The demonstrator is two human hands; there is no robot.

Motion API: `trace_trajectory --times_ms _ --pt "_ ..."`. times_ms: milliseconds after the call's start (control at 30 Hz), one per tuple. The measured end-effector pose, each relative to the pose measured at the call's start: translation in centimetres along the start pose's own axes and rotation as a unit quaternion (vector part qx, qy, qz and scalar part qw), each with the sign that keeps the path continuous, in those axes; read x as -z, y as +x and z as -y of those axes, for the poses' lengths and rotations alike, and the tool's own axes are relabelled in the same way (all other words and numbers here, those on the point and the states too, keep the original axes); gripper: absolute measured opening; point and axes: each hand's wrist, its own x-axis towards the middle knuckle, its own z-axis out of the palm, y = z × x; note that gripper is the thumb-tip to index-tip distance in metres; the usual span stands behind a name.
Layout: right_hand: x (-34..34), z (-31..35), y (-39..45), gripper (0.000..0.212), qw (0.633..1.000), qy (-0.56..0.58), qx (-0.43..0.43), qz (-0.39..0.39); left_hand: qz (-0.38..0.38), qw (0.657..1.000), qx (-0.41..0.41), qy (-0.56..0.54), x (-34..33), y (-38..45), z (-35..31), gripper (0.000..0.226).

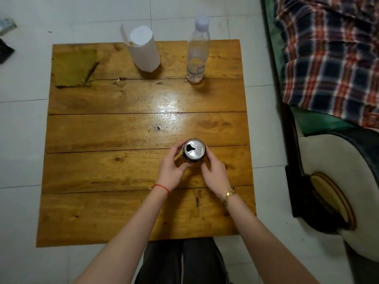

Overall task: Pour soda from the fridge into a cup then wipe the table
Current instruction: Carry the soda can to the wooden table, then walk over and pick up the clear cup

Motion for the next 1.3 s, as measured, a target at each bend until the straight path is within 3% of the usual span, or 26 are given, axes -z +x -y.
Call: trace_trajectory --times_ms 400,633,900,1100,1300 --pt "-0.5 -1.9 0.0 0.064 1.000 -0.009 -0.002 0.026 0.023 0.999 -0.012 0.028 -0.4 -0.5 2.0 0.070" --pt "-0.1 -1.6 -1.3 0.063 0.996 -0.074 -0.019 0.036 0.016 0.992 0.030 0.123 0.6 -1.8 1.5 0.085" --pt "1.7 0.8 -6.2 0.063 0.976 -0.209 -0.031 0.063 0.047 0.955 0.032 0.291 4.9 -7.8 -1.6 0.064" --pt "3.4 4.9 -11.9 0.059 0.958 -0.276 0.038 0.072 0.005 0.949 0.006 0.315 9.4 -14.5 -5.5 0.042" --pt "4.2 10.3 -16.5 0.056 0.946 -0.292 0.114 0.079 -0.051 0.946 -0.016 0.320 13.9 -21.0 -9.1 0.039"
